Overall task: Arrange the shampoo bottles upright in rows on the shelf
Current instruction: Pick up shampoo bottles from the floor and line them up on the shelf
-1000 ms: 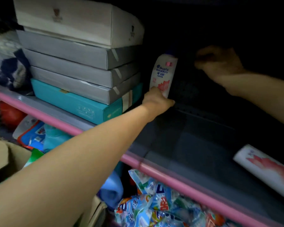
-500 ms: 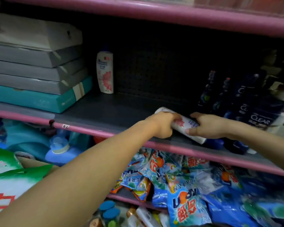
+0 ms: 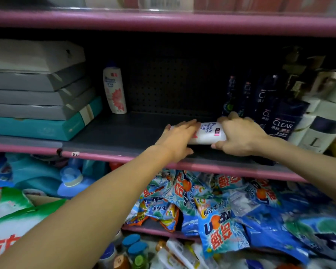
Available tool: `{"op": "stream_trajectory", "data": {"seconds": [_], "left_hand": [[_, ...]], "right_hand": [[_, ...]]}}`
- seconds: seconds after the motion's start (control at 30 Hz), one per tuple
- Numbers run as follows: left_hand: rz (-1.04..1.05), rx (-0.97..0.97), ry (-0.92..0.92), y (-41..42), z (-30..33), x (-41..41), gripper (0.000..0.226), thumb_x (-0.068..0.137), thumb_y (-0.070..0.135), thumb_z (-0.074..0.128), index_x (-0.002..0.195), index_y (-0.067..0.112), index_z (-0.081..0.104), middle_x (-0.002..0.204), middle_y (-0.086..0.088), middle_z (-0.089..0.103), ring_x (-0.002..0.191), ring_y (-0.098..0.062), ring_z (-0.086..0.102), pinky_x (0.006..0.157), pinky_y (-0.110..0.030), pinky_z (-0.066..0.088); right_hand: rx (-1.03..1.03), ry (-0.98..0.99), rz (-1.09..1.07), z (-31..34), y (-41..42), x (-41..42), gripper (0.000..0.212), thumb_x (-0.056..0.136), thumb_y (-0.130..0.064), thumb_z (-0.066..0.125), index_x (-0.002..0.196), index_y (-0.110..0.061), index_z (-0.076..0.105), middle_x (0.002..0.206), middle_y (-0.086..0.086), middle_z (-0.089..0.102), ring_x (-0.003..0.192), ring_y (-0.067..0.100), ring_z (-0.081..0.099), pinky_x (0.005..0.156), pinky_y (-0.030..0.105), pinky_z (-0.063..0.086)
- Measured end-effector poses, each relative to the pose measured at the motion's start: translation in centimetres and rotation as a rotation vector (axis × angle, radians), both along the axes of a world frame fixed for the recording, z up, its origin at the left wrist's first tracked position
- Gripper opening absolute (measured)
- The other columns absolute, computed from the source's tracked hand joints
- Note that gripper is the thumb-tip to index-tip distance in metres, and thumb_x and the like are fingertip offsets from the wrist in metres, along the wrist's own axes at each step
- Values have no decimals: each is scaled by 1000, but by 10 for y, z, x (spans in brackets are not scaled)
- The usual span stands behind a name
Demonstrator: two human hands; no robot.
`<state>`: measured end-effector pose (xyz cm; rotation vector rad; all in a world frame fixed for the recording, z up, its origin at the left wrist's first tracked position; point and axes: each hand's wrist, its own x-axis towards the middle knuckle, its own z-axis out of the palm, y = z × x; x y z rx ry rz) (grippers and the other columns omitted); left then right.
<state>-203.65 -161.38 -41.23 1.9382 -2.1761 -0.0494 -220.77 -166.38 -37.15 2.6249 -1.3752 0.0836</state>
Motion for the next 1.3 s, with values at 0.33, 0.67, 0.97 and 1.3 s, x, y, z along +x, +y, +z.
{"op": "stream_trajectory", "data": {"seconds": [0.33,0.67,0.97,1.3], "left_hand": [[117,-534,129,97,29,-27,74,60,38,66,127,19,40,103,-4,52,87,-26,51,70,-40,45],[311,-374,153,211,-76,-78,79,57,36,72,128,16,45,106,-7,55,91,-31,54,73,-40,44],[368,-369,135,237,-95,-83,84,51,35,80,126,12,49,102,-9,60,86,-32,59,69,-39,45],[344,-369,173,237,-96,-87,89,54,34,81,128,19,34,105,-11,58,88,-32,57,71,-42,45]], "right_hand": [[-315,-276,586,61,98,-45,68,81,-57,55,140,-27,40,125,6,42,115,21,43,99,38,31],[789,-1203,128,-34,189,-59,22,91,-28,56,93,-11,69,95,10,73,80,9,64,77,24,54],[761,-1195,7,-68,216,-58,43,93,-39,53,92,3,59,89,27,63,77,30,65,72,41,60],[518,-1261,14,-69,224,-54,30,95,-35,51,83,-8,57,81,23,58,76,42,53,67,58,50]]}}
